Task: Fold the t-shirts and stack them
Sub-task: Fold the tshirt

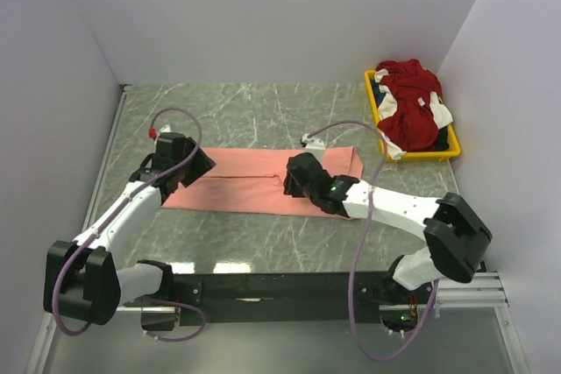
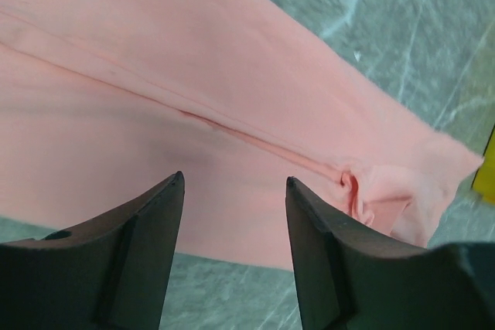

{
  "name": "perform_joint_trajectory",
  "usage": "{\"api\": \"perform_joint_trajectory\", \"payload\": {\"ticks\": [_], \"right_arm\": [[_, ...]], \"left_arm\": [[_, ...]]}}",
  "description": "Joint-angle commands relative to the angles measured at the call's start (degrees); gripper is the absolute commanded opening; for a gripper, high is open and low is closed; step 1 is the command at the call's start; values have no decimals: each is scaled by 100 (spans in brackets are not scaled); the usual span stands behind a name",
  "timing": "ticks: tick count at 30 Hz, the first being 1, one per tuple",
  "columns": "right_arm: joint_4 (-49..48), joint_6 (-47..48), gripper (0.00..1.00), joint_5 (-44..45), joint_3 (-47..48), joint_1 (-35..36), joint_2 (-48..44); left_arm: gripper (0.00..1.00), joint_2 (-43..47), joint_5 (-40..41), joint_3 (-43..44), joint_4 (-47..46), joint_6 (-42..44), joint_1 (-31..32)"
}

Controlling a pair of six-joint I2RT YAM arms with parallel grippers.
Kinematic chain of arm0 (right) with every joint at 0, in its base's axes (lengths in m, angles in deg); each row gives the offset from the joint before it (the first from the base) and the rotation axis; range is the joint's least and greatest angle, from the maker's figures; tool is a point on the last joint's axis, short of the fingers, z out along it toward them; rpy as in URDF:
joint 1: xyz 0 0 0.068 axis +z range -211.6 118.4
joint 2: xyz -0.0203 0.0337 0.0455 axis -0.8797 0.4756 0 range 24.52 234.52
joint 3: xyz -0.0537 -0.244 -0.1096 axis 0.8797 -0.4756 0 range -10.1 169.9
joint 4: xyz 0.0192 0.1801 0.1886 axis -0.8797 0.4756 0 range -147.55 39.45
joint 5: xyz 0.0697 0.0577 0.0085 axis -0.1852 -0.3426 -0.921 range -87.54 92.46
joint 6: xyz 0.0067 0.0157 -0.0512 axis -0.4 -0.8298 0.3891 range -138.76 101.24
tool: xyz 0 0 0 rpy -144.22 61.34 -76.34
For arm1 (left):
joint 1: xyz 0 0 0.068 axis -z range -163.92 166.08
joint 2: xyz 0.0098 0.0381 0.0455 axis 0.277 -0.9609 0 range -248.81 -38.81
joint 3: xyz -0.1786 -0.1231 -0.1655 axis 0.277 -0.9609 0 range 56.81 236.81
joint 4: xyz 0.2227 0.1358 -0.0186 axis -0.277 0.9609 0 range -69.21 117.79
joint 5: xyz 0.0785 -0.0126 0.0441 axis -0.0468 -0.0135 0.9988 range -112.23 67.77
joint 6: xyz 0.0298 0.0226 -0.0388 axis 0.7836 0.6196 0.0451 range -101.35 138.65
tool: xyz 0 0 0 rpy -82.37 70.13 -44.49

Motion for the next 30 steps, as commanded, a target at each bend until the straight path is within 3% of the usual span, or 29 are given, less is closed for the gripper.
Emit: {"api": "perform_joint_trajectory", "payload": {"ticks": [1,7,14,21,30], "right_arm": [[253,146,44,213,98,-465,-529],[315,471,46,-701,-306,-2159,-943],[166,744,46,-1659,-394,-3207,-662],[-10,788,46,-2161,-377,-3507,-284],[-247,753,45,-2337,-394,-3560,111]], "left_arm": [[61,-131,65,177,-308,237,508],[62,-1079,759,1037,-168,509,1941],[60,-2661,1453,2741,315,887,3303],[58,-3742,1630,3456,492,1072,3735],[55,-4165,1683,3746,544,1265,4078]]}}
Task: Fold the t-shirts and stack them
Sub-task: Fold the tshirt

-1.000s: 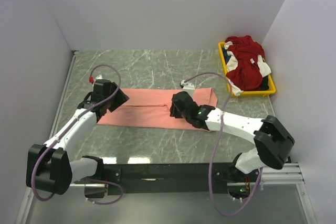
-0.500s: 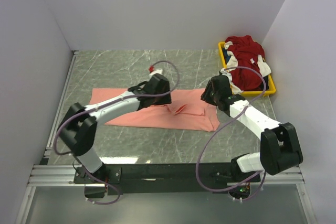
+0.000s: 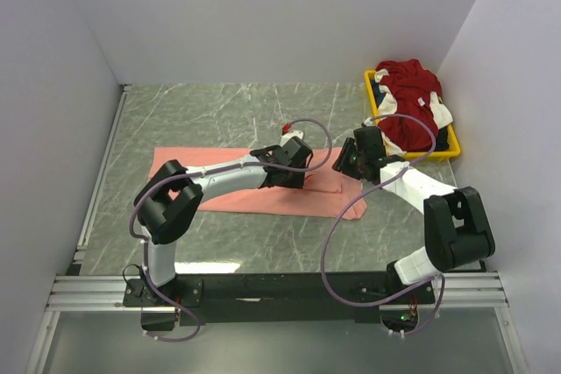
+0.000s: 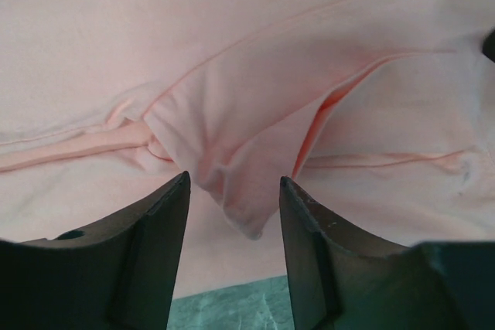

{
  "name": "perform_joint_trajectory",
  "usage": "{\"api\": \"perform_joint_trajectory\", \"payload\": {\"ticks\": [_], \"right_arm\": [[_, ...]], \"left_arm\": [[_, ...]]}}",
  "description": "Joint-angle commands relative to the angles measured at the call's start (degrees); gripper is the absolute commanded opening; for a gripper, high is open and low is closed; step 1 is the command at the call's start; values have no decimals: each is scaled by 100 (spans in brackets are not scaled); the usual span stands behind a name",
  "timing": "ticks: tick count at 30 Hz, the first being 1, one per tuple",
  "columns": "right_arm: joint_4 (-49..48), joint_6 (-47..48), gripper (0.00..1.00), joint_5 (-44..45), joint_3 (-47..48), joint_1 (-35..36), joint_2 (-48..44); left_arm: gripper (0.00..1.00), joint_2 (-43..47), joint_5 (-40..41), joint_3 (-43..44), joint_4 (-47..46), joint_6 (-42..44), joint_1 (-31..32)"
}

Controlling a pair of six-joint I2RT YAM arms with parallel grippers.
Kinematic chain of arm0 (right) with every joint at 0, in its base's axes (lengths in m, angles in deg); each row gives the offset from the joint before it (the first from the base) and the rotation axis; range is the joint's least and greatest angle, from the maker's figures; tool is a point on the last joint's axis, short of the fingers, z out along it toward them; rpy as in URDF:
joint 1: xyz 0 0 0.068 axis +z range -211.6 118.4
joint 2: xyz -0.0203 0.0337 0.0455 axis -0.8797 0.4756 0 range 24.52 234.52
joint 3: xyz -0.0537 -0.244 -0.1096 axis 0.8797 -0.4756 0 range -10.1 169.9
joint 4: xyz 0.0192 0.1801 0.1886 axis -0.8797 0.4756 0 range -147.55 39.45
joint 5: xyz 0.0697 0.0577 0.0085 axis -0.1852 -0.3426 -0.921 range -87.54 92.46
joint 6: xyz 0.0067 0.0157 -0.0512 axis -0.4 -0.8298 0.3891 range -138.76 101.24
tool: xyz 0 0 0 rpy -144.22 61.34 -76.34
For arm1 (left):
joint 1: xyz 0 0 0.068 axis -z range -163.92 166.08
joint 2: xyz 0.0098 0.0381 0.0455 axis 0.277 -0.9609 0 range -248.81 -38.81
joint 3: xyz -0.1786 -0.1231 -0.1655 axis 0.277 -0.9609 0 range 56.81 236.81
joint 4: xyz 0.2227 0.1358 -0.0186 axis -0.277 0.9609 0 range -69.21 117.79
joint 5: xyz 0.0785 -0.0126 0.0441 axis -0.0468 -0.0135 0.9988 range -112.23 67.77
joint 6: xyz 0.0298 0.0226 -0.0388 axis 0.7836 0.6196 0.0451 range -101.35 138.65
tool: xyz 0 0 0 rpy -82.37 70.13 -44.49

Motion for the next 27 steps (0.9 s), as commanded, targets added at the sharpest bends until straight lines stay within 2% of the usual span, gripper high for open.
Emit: {"api": "perform_joint_trajectory", "payload": {"ticks": [1,11,12,15,19,21,27], "right_arm": [[-287,45,44,-131,-25,-54,136],[-454,36,43,-176,-148,-81,320],[-454,36,43,-176,-148,-72,312],[-480,45,43,-176,-174,-81,320],[-498,45,43,-176,-209,-89,329],[-498,45,43,-184,-209,-90,329],[-524,36,43,-219,-244,-98,294]], "left_arm": [[53,-41,175,314,66,175,120],[30,-50,192,148,101,166,173],[24,-50,201,121,110,148,173],[13,3,262,42,136,122,173],[4,64,289,-28,180,113,173],[1,91,306,-89,180,96,173],[1,170,333,-213,198,78,173]]}}
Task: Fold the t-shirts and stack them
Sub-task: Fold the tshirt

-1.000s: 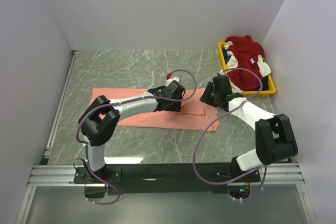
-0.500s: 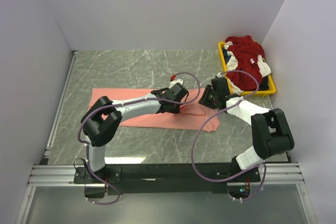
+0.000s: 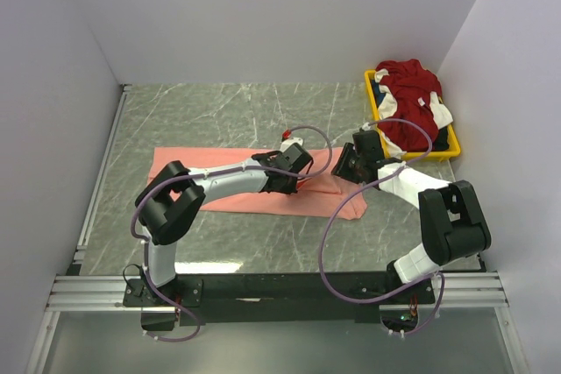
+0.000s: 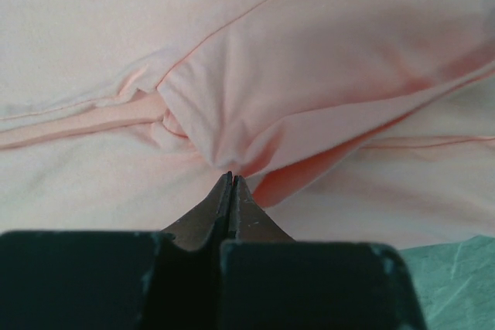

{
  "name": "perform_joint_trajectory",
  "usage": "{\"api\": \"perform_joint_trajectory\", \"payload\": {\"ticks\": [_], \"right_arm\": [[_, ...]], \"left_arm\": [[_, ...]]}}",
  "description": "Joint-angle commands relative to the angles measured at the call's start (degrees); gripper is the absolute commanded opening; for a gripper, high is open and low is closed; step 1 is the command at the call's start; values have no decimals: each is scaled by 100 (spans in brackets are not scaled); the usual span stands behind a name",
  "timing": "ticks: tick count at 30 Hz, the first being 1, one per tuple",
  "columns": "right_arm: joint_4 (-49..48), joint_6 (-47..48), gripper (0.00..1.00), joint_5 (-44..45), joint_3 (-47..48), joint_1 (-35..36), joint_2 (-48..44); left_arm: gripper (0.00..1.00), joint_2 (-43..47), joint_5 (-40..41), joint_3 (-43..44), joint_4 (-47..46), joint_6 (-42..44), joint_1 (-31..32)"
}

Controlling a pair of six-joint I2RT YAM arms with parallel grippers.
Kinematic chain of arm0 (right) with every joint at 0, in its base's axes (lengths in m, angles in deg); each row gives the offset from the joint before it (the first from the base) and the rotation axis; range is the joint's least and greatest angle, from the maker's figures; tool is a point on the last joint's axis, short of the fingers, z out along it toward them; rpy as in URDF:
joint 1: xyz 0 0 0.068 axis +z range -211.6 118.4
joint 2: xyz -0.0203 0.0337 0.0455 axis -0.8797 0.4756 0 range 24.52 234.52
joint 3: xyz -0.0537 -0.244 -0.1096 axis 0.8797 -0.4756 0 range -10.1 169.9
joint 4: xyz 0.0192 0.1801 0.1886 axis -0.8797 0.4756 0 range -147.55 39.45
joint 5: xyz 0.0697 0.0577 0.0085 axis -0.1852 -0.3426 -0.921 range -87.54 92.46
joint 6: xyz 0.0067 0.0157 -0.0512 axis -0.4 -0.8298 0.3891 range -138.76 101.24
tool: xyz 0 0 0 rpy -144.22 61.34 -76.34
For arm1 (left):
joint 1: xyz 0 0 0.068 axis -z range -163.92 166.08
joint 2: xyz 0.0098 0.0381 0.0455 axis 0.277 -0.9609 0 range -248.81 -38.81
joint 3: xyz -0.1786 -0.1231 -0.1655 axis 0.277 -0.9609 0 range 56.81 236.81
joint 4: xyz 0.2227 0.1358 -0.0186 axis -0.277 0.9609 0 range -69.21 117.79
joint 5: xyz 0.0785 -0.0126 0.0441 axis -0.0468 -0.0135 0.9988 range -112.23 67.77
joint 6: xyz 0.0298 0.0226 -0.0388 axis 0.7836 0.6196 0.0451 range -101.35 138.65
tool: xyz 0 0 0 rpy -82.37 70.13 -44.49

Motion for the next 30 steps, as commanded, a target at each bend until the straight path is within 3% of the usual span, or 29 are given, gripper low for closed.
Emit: {"api": "perform_joint_trajectory", "payload": {"ticks": [1,9,18,20,27,30], "right_arm": [[-255,38,43,-18,-87,-50,-42],[-378,-6,43,-343,-289,-41,-244],[-493,-120,40,-827,-931,72,-1070],[-484,-94,40,-897,-1071,99,-1325],[-370,-41,40,-924,-1379,354,-1677],[-344,-49,40,-863,-1510,512,-1747]], "left_arm": [[1,242,164,-88,3,-16,26],[1,400,261,-282,47,1,26],[2,532,244,-247,82,-42,18],[6,602,200,-212,100,-51,0],[40,805,-466,-264,-76,-121,-149],[44,787,-687,-299,-111,-201,-219]]}}
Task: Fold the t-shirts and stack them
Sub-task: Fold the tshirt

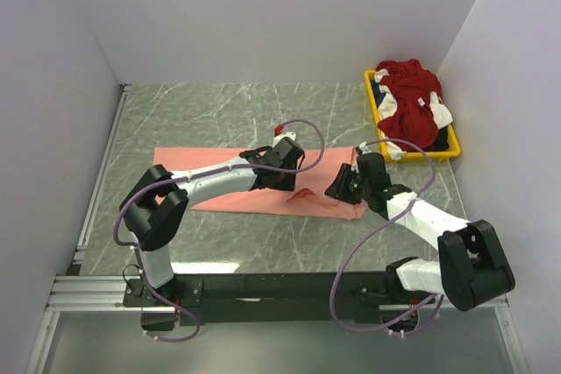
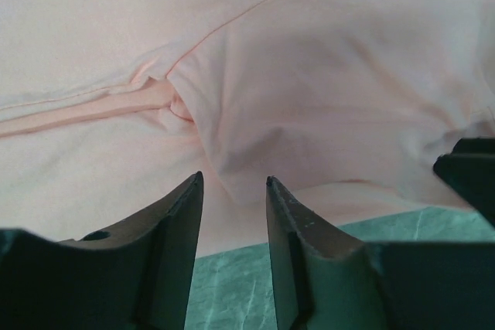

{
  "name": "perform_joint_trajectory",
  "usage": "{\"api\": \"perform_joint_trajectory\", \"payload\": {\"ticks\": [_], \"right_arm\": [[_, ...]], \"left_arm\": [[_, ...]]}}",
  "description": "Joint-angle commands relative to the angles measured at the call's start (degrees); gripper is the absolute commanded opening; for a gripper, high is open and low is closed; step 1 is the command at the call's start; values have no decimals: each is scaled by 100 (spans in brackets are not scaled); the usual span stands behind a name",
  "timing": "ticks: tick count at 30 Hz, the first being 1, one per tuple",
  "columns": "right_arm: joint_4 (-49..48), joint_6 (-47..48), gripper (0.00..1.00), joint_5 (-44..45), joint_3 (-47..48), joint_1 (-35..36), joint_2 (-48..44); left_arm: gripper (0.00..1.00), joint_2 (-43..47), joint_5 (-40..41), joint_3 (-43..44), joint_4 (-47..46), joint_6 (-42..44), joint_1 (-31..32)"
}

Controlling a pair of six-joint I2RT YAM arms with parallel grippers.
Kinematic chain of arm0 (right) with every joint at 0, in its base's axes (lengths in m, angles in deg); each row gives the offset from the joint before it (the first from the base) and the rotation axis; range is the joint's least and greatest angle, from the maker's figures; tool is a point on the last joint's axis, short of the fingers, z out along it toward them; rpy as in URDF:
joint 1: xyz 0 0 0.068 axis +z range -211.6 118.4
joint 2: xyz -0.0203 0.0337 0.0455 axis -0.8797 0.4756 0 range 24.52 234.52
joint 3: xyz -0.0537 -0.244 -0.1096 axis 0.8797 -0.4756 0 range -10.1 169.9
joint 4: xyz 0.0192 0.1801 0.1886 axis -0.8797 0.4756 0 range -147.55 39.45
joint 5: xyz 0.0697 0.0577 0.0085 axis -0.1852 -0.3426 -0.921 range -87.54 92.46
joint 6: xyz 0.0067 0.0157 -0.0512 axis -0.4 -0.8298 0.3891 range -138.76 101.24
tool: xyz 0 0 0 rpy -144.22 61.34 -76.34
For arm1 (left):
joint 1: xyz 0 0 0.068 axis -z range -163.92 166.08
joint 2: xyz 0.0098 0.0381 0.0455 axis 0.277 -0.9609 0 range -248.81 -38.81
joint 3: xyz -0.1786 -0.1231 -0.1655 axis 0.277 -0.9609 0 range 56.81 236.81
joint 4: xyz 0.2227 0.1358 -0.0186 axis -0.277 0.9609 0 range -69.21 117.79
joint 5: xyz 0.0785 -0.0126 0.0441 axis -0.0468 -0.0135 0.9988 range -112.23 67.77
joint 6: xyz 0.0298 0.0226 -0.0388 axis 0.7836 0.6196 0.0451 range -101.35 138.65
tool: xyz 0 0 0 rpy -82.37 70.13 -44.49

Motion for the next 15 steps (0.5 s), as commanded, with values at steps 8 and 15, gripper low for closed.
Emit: {"api": "perform_joint_trajectory", "payload": {"ticks": [8,15], "right_arm": [[51,22,39,394,-404,400,-440],[121,-4,39,473,-352,400,-528]], "left_arm": [[46,188,-1010,-384,-368,-304,-323],[47,13,-1458,-437,-711,-392,-350]]}}
